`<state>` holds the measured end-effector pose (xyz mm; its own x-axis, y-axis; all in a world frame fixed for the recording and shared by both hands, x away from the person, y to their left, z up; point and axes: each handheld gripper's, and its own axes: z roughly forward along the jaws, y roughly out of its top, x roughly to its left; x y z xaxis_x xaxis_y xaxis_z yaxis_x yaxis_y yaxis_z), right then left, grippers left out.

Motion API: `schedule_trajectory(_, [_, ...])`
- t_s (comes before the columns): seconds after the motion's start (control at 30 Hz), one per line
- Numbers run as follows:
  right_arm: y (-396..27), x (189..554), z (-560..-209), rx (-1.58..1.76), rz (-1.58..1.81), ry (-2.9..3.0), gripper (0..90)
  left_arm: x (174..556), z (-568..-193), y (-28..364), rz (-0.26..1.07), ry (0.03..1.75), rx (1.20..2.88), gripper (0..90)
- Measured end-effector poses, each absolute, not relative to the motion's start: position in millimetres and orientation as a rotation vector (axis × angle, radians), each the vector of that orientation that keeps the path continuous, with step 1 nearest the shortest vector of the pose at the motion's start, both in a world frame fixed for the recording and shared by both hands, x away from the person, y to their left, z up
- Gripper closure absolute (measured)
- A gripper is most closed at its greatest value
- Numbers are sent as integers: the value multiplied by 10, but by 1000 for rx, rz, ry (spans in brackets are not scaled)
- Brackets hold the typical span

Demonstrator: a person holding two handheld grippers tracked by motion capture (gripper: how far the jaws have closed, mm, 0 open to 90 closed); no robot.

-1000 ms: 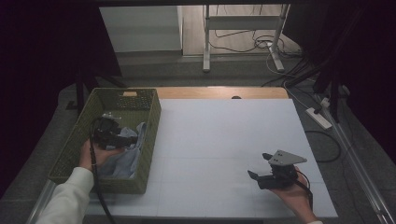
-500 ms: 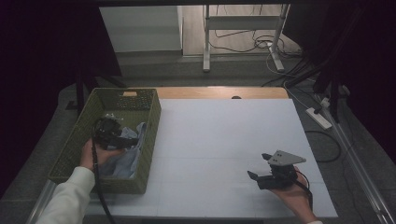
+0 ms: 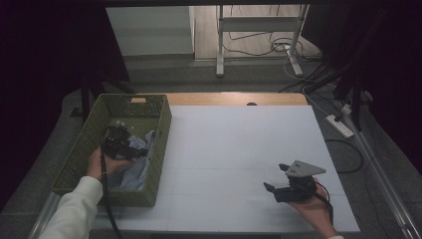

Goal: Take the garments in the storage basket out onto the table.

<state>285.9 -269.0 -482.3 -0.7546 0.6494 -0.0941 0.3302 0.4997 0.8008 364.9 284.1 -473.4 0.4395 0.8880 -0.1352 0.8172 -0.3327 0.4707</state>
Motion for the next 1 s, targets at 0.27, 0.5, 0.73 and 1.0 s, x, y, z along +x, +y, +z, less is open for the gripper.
schedule_trajectory(0.27, [-2687,2857,-4825,813,1140,2365,150,3643,-4760,2812,173,1426,2263,120])
schedule_trajectory(0.5, [-2680,2855,-4830,813,1140,2366,150,3650,-4794,2800,139,1428,2283,129])
schedule_trajectory(0.73, [-2680,2856,-4831,811,1136,2367,150,3680,-4873,2731,124,1428,2387,104])
schedule_trajectory(1.0, [-2679,2854,-4830,802,1138,2373,150,3697,-4918,2689,133,1428,2440,91])
